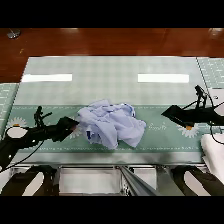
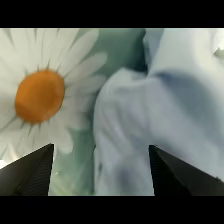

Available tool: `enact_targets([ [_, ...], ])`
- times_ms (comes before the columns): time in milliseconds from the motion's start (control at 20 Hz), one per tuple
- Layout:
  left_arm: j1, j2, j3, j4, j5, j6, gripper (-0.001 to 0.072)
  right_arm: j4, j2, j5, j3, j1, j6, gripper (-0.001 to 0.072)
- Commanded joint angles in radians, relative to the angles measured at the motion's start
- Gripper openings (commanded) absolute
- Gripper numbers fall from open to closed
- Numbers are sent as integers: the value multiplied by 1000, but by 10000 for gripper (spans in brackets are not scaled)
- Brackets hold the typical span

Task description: Fold the shirts.

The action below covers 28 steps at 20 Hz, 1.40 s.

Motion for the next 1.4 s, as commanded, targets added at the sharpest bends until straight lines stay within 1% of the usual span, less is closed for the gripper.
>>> enact_targets([
  [0, 3, -103, -8, -253, 144, 201, 699, 46, -1, -57, -8, 88, 0, 631],
  [100, 3, -144, -8, -367, 142, 324, 699, 45, -1, -60, -8, 98, 6, 631],
  [150, -4, -163, -8, -399, 137, 385, 699, 44, -1, -66, -8, 98, 12, 631],
  [200, -13, -180, -8, -415, 133, 415, 699, 40, -1, -77, -8, 98, 19, 631],
  [350, -47, -229, -8, -417, 119, 420, 699, 39, -1, -97, -8, 98, 37, 631],
  [400, -61, -241, -6, -418, 102, 434, 698, 39, -1, -98, -8, 98, 43, 631],
  [450, -72, -250, -1, -424, 69, 478, 677, 39, -1, -97, -8, 98, 45, 631],
  [500, -78, -258, 7, -428, 33, 523, 580, 39, -1, -95, -8, 98, 45, 631],
  [550, -77, -265, 19, -428, -7, 582, 283, 39, -1, -91, -8, 98, 46, 631],
  [600, -68, -265, 34, -429, -40, 649, 30, 37, -1, -79, -8, 98, 46, 631],
  [700, -40, -265, 70, -424, -98, 657, 23, 3, -1, -31, -8, 98, 43, 631],
  [800, -15, -265, 106, -423, -149, 660, 23, -57, -2, 80, -14, 98, 14, 629],
  [900, -14, -265, 127, -416, -164, 660, 23, -55, -2, 186, -44, 112, 5, 629],
  [1000, -15, -265, 127, -407, -165, 660, 23, -47, -2, 182, -81, 190, 53, 629],
  [1150, -16, -265, 127, -389, -189, 660, 23, -6, -2, 103, -93, 357, 119, 629],
  [1250, -16, -265, 127, -389, -198, 660, 23, 20, -4, 97, -93, 471, 139, 629],
  [1350, -16, -265, 127, -389, -197, 660, 23, -2, -26, 89, -94, 579, 175, 629],
])
